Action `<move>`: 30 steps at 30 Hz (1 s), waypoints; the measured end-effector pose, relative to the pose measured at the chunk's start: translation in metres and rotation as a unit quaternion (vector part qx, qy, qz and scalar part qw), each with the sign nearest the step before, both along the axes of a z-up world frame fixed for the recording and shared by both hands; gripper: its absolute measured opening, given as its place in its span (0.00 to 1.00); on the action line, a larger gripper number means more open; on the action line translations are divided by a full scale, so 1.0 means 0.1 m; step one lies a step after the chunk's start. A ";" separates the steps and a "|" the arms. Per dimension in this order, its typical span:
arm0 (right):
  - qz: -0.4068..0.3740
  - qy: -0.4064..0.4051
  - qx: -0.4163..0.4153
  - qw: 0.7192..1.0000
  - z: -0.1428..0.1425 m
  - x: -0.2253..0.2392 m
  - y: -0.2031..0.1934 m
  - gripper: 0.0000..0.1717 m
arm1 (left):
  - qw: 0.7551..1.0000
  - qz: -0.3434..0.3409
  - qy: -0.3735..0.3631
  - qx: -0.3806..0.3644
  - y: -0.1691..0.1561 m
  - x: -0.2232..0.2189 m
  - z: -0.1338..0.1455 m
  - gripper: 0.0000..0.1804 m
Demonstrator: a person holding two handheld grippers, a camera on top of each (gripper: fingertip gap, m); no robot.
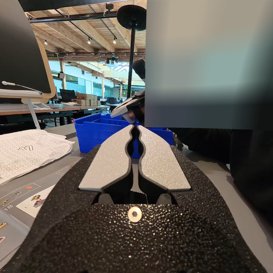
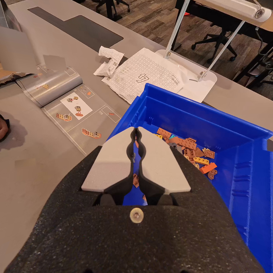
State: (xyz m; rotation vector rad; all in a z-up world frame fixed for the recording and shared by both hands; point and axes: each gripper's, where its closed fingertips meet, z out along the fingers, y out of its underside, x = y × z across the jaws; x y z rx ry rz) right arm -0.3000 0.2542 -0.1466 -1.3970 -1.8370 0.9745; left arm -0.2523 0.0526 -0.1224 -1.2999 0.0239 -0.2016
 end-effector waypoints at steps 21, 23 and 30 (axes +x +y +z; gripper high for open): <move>0.067 -0.098 0.137 0.983 0.31 0.61 0.58 0.06 | 0.998 -0.043 0.014 -0.034 0.08 0.11 -0.10 0.00; 0.118 -0.137 0.138 0.974 0.14 0.61 0.64 0.08 | 0.998 -0.036 0.021 -0.038 0.11 0.11 -0.11 0.00; 0.231 -0.220 0.139 0.937 -0.46 0.30 0.77 0.12 | 0.999 -0.018 0.023 -0.043 0.27 0.03 -0.12 0.00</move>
